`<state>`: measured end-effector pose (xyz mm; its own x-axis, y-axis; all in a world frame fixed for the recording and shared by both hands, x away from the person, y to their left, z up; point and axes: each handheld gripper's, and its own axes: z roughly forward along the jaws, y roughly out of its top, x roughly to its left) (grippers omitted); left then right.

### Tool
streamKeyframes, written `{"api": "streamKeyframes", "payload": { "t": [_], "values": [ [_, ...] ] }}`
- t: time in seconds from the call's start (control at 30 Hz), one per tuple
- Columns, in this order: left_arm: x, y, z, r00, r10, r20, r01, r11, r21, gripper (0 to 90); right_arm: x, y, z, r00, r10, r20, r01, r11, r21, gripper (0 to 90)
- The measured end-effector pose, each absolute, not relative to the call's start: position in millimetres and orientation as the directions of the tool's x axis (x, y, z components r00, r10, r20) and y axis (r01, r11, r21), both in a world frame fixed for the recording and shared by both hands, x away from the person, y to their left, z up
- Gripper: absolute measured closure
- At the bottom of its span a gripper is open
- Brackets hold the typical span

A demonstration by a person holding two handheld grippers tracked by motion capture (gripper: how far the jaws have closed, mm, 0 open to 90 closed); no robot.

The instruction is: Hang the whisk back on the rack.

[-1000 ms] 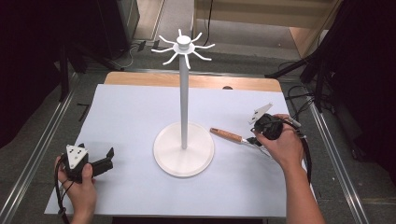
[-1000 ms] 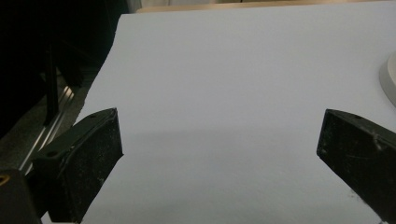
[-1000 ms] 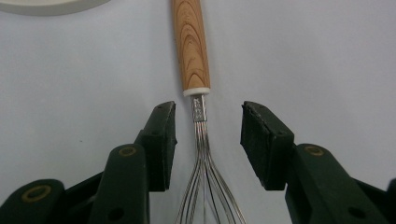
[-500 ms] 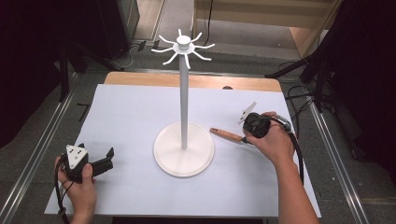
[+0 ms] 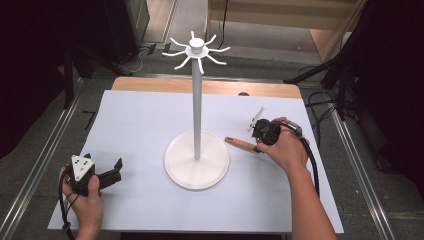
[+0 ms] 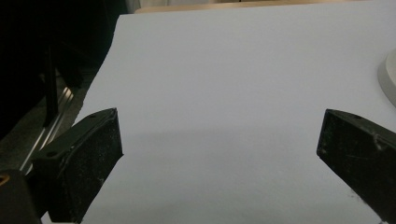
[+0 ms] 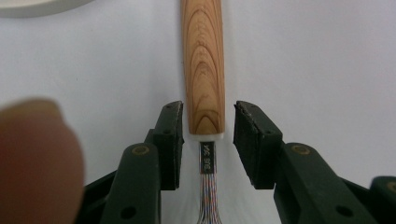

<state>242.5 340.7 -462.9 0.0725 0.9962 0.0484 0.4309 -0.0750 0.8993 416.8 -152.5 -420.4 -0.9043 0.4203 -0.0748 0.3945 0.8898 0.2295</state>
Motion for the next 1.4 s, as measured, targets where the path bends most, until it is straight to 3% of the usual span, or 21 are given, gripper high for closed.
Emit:
{"api": "streamKeyframes", "payload": {
  "t": [1.4],
  "values": [
    [243, 342, -463, 0.062, 0.998, 0.032, 0.438, -0.056, 0.897, 0.6, 437, -118, -442, -0.910, 0.414, -0.035, 0.412, 0.910, 0.033, 69.1]
  ]
}}
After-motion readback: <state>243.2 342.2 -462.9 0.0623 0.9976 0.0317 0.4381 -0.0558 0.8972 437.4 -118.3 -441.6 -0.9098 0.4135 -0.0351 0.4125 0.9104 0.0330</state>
